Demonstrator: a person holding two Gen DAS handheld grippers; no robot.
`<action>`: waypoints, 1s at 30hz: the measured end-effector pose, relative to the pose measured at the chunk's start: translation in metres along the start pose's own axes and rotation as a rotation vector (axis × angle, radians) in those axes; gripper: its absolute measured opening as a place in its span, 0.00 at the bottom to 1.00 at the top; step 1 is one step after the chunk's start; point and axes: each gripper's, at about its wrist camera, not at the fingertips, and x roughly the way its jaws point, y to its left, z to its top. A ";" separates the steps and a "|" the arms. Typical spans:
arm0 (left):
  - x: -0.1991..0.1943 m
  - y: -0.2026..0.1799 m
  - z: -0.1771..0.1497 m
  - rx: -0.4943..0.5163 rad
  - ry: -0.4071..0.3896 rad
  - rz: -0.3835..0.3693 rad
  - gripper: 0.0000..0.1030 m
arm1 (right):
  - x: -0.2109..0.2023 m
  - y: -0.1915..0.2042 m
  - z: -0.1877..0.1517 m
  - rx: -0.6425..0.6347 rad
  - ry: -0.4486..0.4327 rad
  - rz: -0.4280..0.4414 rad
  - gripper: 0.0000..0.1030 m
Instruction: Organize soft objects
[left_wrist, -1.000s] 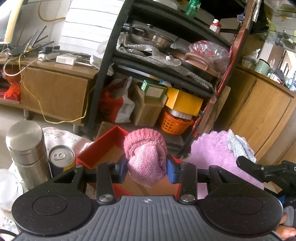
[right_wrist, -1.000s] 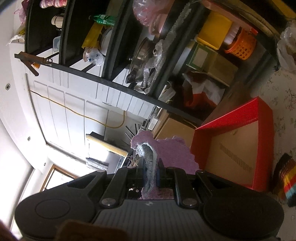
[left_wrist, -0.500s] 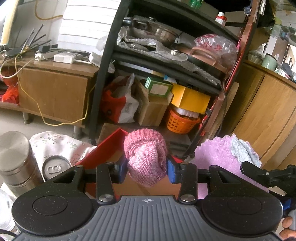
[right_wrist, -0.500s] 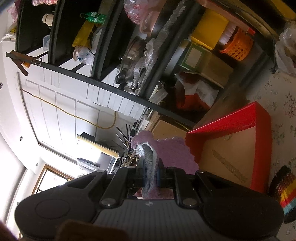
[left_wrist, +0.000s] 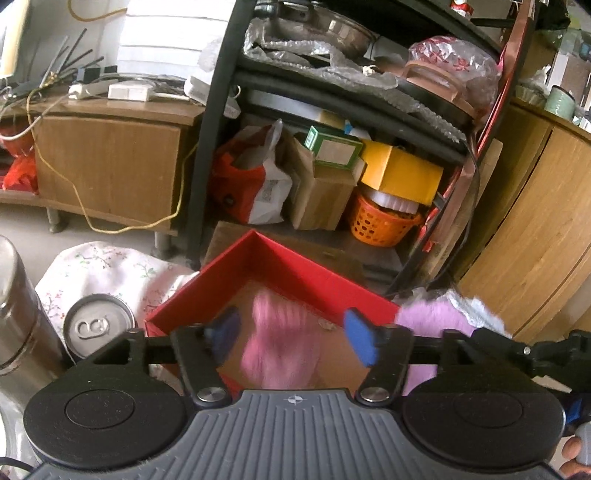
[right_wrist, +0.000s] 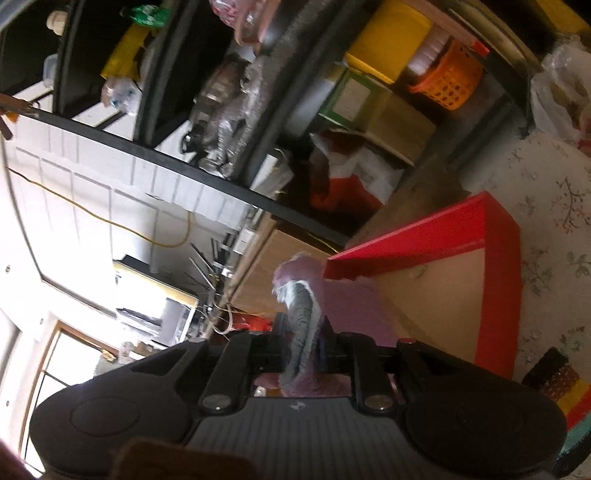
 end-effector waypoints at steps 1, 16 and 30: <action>-0.001 -0.001 0.001 0.002 -0.006 0.004 0.68 | 0.000 0.000 0.000 0.001 0.002 -0.003 0.00; -0.019 -0.012 -0.018 0.063 0.049 0.011 0.74 | -0.010 0.012 -0.002 -0.060 -0.028 -0.071 0.18; -0.010 -0.016 -0.042 0.124 0.123 0.023 0.74 | -0.012 0.014 -0.010 -0.075 0.010 -0.111 0.19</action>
